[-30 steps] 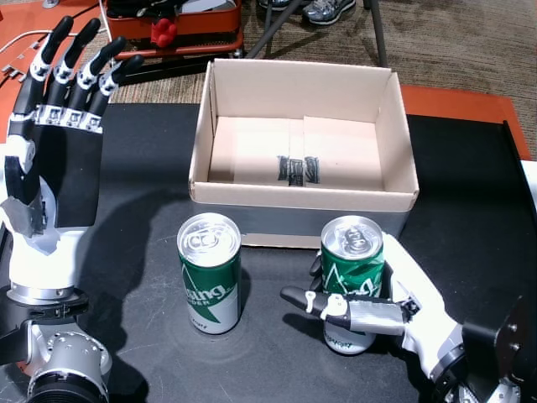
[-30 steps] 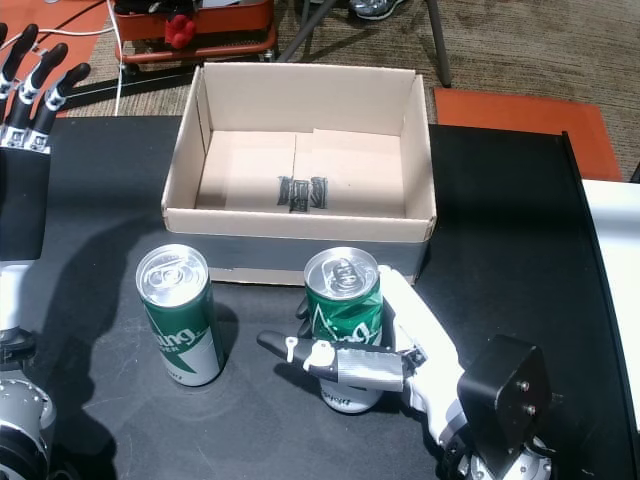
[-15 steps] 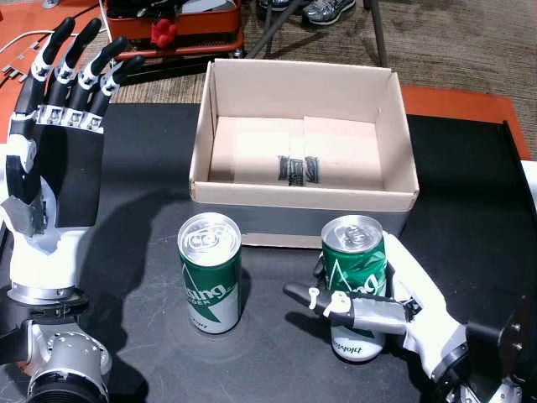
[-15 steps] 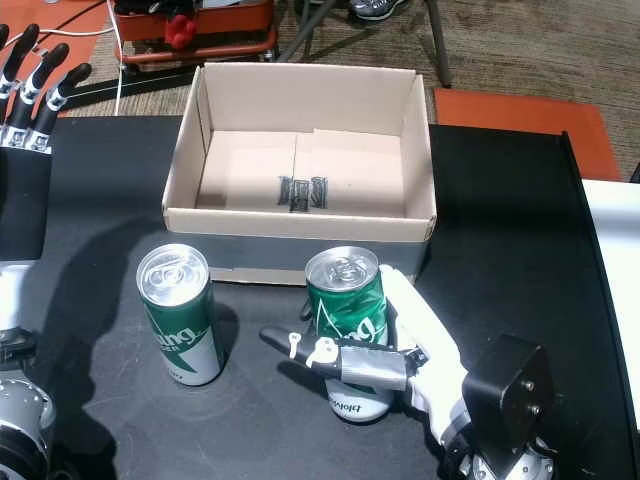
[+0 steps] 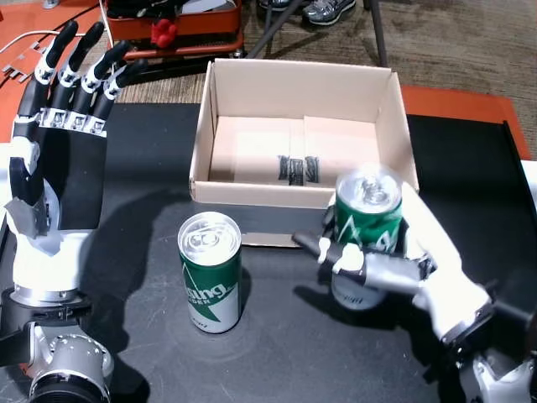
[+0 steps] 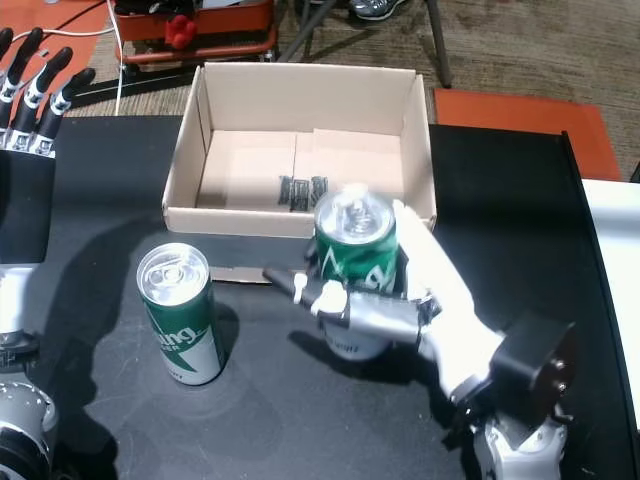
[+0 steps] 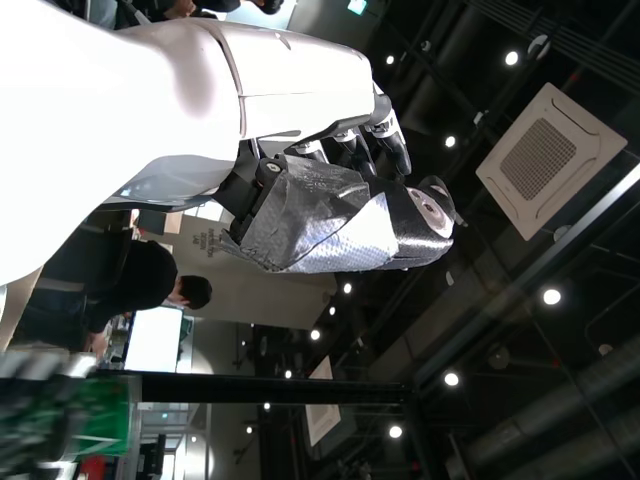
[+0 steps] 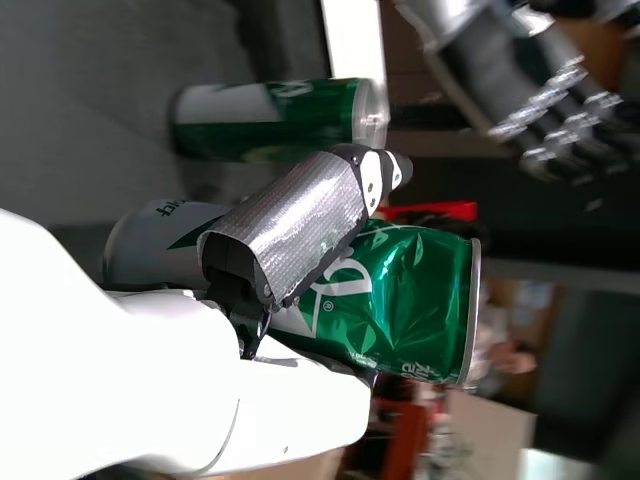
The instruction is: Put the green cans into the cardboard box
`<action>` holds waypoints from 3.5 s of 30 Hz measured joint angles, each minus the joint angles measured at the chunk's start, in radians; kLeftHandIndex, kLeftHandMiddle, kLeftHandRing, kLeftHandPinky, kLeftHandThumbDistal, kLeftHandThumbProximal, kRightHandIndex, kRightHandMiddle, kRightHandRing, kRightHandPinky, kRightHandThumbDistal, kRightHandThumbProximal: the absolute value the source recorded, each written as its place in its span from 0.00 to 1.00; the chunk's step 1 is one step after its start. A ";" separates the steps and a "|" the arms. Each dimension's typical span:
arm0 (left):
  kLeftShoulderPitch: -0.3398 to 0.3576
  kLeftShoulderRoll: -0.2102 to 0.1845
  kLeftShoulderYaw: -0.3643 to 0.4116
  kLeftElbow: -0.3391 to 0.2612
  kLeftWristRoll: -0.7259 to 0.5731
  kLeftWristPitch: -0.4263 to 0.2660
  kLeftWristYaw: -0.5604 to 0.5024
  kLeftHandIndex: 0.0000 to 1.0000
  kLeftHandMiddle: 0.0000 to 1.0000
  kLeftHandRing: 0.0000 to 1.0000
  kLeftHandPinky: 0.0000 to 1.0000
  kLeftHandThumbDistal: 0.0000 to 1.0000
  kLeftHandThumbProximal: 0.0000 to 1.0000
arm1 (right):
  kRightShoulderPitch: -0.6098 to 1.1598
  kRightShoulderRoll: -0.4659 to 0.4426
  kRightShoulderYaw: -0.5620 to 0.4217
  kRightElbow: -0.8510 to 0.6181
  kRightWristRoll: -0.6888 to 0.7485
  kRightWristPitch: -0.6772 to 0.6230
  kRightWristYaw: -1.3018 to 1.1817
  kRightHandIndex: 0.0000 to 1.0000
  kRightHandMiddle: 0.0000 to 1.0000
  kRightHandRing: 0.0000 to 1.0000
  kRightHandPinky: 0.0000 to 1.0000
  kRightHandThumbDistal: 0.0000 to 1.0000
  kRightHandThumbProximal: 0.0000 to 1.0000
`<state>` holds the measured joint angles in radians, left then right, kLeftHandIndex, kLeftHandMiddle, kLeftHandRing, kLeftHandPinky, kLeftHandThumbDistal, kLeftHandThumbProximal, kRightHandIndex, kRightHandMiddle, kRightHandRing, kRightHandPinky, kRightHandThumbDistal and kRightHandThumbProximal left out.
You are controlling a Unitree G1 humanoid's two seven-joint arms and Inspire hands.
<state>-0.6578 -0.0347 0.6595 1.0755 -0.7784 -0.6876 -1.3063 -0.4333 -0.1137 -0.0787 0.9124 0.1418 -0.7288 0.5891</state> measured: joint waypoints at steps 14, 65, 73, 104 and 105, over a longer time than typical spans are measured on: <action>-0.030 0.000 -0.001 0.030 0.007 -0.012 0.017 0.69 0.76 0.83 0.82 0.40 0.76 | -0.023 -0.058 0.014 -0.382 0.034 0.083 0.015 0.12 0.20 0.25 0.27 0.86 0.14; -0.042 -0.052 0.006 0.032 0.003 -0.058 0.031 0.68 0.75 0.81 0.80 0.43 0.80 | -0.803 -0.089 0.242 0.402 -0.490 0.424 -0.512 0.21 0.27 0.30 0.30 0.73 0.00; -0.043 -0.061 0.008 0.026 0.001 -0.076 0.032 0.68 0.76 0.82 0.79 0.41 0.79 | -0.793 -0.082 0.304 0.416 -0.550 0.451 -0.504 0.24 0.28 0.30 0.31 0.73 0.00; -0.051 -0.067 0.015 0.015 -0.005 -0.085 0.025 0.65 0.74 0.81 0.79 0.41 0.79 | -0.785 -0.099 0.373 0.424 -0.618 0.479 -0.460 0.94 1.00 1.00 0.97 0.94 0.32; -0.051 -0.067 0.015 0.015 -0.005 -0.085 0.025 0.65 0.74 0.81 0.80 0.40 0.79 | -0.785 -0.099 0.373 0.424 -0.618 0.479 -0.459 0.94 1.00 1.00 0.97 0.94 0.32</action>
<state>-0.7087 -0.1013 0.6745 1.0901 -0.7832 -0.7729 -1.2817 -1.2180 -0.2129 0.2946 1.3360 -0.4761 -0.2496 0.1303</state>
